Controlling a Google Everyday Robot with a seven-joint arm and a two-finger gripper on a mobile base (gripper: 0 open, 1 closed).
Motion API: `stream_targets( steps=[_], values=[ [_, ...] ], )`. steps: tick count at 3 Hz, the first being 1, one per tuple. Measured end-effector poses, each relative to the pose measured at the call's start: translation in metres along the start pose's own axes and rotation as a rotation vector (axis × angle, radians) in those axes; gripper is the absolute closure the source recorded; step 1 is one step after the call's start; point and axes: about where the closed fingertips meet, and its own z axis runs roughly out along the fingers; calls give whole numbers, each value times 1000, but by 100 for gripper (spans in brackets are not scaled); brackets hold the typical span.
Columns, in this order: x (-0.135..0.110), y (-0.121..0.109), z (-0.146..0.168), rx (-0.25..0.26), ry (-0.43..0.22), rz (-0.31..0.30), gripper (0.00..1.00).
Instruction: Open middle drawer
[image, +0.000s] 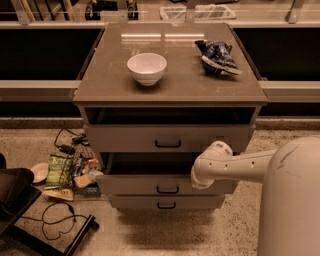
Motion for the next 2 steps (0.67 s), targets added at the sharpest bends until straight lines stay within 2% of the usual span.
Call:
stream_targets(
  steps=[2],
  values=[
    [0, 0, -2, 0, 0, 0, 52]
  ],
)
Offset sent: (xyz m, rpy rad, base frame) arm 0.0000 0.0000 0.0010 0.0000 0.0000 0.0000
